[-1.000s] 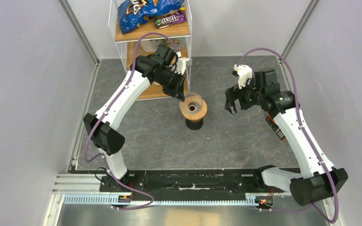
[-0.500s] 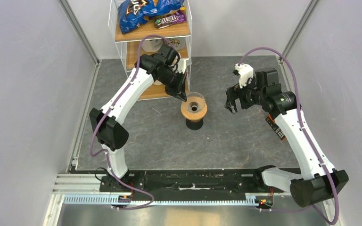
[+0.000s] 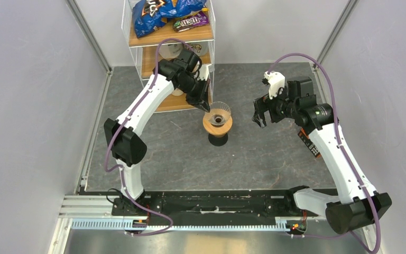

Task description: Place the coffee filter in the dripper

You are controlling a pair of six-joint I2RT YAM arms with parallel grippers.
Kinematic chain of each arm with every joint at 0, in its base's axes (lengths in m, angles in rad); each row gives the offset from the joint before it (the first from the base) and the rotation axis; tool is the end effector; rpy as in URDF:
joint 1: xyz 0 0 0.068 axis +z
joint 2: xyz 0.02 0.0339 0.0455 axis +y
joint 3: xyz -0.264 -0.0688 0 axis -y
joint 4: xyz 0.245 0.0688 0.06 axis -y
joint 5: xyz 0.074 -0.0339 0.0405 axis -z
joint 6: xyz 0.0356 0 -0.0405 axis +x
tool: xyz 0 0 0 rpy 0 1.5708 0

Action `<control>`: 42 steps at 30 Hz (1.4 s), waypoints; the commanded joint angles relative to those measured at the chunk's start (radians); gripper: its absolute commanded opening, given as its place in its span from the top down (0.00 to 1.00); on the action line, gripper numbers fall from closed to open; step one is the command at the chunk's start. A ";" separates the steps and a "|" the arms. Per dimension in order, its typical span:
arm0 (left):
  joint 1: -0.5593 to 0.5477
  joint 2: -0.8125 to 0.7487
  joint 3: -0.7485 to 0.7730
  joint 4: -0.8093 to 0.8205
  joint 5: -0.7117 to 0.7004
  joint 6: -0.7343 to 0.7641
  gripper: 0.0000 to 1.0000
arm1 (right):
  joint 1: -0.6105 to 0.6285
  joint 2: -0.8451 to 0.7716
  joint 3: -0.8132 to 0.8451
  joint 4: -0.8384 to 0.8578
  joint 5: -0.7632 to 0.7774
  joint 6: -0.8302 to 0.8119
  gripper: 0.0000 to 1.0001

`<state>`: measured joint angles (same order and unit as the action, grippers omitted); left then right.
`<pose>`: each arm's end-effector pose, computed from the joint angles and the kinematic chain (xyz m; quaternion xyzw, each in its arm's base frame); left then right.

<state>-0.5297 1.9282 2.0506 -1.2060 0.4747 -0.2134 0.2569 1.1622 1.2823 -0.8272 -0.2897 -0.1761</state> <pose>0.3349 -0.2150 0.3569 0.2046 0.9226 -0.2977 0.1356 0.2231 0.0691 0.3745 -0.2521 0.8647 0.1477 0.4085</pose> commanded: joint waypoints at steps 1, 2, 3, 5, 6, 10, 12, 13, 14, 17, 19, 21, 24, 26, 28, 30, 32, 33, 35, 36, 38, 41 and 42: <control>0.008 0.035 0.031 0.014 0.040 -0.046 0.98 | -0.005 -0.027 -0.003 0.025 0.007 -0.002 0.01; 0.008 0.038 0.032 0.014 0.038 -0.045 0.98 | -0.005 -0.027 -0.004 0.025 0.007 -0.002 0.01; 0.009 0.039 0.033 0.014 0.035 -0.045 0.98 | -0.004 -0.027 -0.005 0.025 0.007 -0.002 0.01; 0.011 0.039 0.031 0.013 0.031 -0.043 0.98 | -0.005 -0.027 -0.005 0.026 0.007 -0.003 0.01; 0.011 0.038 0.030 0.014 0.027 -0.043 0.98 | -0.004 -0.027 -0.004 0.026 0.007 -0.003 0.01; 0.011 0.042 0.022 0.014 0.019 -0.046 0.98 | -0.006 -0.024 -0.003 0.029 0.003 -0.002 0.01; 0.012 0.046 0.016 0.014 0.018 -0.048 0.95 | -0.005 -0.024 -0.004 0.030 0.001 -0.002 0.01; 0.012 0.049 0.014 0.014 0.017 -0.047 0.93 | -0.006 -0.024 -0.003 0.029 0.001 -0.002 0.01; 0.013 0.052 0.013 0.014 0.018 -0.048 0.91 | -0.005 -0.024 -0.002 0.028 0.000 -0.002 0.01; 0.017 0.057 0.013 0.014 0.019 -0.051 0.88 | -0.006 -0.024 -0.003 0.028 -0.002 -0.002 0.01; 0.019 0.059 0.013 0.016 0.022 -0.054 0.86 | -0.006 -0.024 -0.003 0.028 -0.003 -0.002 0.01; 0.020 0.057 0.011 0.016 0.021 -0.054 0.86 | -0.006 -0.024 -0.003 0.028 -0.004 -0.002 0.01; 0.023 0.054 0.008 0.016 0.023 -0.054 0.83 | -0.006 -0.024 -0.002 0.028 -0.005 -0.002 0.01; 0.023 0.052 -0.005 0.023 0.036 -0.058 0.79 | -0.005 -0.023 -0.004 0.028 -0.007 -0.002 0.01; 0.025 0.054 -0.012 0.025 0.044 -0.059 0.72 | -0.007 -0.021 -0.003 0.028 -0.008 -0.002 0.01; 0.027 0.054 -0.012 0.026 0.049 -0.060 0.67 | -0.005 -0.021 -0.001 0.028 -0.008 -0.002 0.01; 0.034 0.053 -0.012 0.031 0.055 -0.066 0.59 | -0.006 -0.020 0.002 0.028 -0.009 -0.001 0.01; 0.038 0.050 -0.011 0.034 0.057 -0.069 0.57 | -0.006 -0.018 0.005 0.029 -0.012 -0.002 0.01; 0.049 0.044 -0.006 0.036 0.062 -0.072 0.55 | -0.006 -0.014 0.011 0.030 -0.024 -0.002 0.01; 0.056 0.038 -0.005 0.036 0.069 -0.071 0.52 | -0.006 -0.010 0.014 0.034 -0.037 -0.002 0.01; 0.071 0.022 -0.004 0.039 0.085 -0.071 0.51 | -0.005 -0.001 0.025 0.042 -0.064 0.003 0.01; 0.098 0.002 -0.008 0.045 0.127 -0.065 0.50 | -0.005 0.024 0.048 0.051 -0.117 0.009 0.01; 0.106 -0.006 -0.011 0.044 0.149 -0.059 0.50 | -0.006 0.032 0.054 0.059 -0.136 0.012 0.01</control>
<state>-0.4881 1.9682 2.0388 -1.2003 0.5533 -0.2356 0.2550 1.1679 1.2850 -0.8215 -0.3420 -0.1761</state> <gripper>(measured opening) 0.494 0.993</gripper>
